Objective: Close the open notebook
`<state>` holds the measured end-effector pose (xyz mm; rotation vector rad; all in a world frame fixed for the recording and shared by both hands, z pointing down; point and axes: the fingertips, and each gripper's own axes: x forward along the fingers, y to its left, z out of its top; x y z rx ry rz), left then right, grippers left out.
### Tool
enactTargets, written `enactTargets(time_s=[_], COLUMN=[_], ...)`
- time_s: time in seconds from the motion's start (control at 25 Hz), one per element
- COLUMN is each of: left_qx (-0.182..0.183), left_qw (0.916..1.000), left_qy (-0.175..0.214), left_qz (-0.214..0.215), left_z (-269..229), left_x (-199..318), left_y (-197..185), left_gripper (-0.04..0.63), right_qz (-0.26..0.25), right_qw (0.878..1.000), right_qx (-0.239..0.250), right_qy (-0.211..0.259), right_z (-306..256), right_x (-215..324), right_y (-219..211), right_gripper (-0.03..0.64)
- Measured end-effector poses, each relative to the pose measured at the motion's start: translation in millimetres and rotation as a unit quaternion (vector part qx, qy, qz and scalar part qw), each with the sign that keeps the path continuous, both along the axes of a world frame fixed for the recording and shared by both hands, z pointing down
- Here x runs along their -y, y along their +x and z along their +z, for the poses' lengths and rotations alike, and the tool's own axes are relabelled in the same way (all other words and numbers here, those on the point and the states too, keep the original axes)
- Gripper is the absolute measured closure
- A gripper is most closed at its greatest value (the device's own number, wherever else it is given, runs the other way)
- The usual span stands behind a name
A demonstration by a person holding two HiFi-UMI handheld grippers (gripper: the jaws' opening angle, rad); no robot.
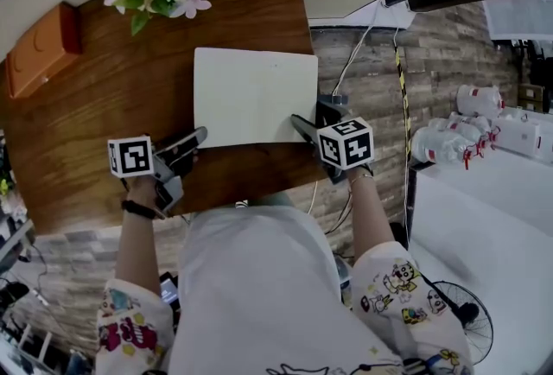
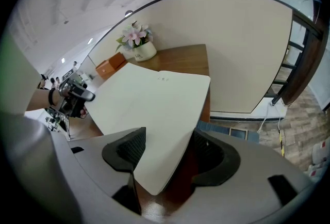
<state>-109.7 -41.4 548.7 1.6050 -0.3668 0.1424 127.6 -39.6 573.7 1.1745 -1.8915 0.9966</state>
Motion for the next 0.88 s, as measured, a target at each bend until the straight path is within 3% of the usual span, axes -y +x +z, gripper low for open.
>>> enactTargets(time_s=[0.52, 0.88], left_qx=[0.031, 0.069], left_qw=[0.9989, 0.9954], left_qy=[0.021, 0.029], left_qz=[-0.029, -0.06], left_z=[-7, -19], left_x=[-3, -20], left_y=[4, -21], left_gripper=[0.591, 0.591], right_qz=[0.0, -0.042], right_qw=[1.0, 0.999], right_qx=[0.003, 0.016], right_qy=[0.013, 0.014], right_z=[-1, -1], right_x=[0, -3], right_y=[0, -29], right_gripper=[0.345, 0.351])
